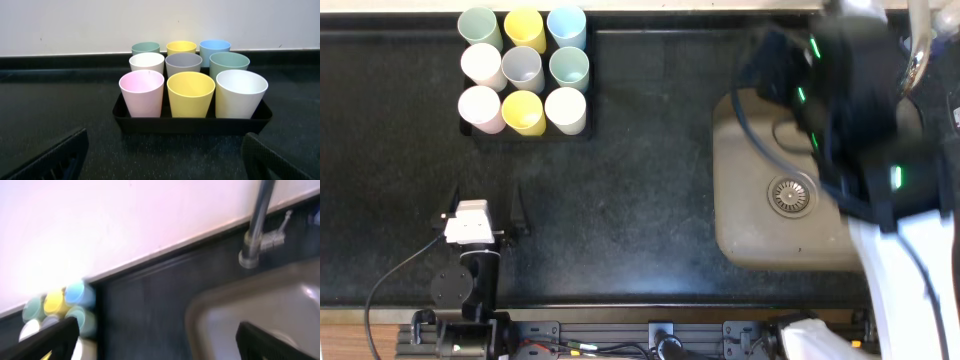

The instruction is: Store Cups

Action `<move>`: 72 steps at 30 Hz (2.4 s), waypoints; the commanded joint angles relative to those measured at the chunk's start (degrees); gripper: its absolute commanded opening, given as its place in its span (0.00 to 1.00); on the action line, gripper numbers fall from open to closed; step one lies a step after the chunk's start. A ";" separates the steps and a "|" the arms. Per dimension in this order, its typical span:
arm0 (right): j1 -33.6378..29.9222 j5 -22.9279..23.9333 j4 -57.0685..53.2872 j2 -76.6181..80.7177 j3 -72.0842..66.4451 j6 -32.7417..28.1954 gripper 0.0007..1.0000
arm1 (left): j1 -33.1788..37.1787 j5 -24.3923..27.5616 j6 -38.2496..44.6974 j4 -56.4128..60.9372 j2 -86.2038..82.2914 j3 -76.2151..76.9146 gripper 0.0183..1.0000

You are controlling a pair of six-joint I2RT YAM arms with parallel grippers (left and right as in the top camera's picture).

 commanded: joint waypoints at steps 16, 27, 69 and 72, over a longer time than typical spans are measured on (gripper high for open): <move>-6.36 -2.56 1.42 -50.01 -47.19 -6.32 1.00 | -0.20 0.28 0.87 -0.15 -0.57 -0.07 1.00; -6.36 -2.56 -10.56 -51.98 -47.19 -6.32 1.00 | -0.20 0.28 0.87 -0.15 -0.57 -0.07 1.00; -7.85 -5.49 40.72 -57.11 -67.71 -39.78 1.00 | -0.20 0.28 0.87 -0.15 -0.57 -0.07 1.00; -8.72 -7.82 42.01 -59.87 -70.36 -42.32 1.00 | -0.20 0.28 0.87 -0.15 -0.57 -0.07 1.00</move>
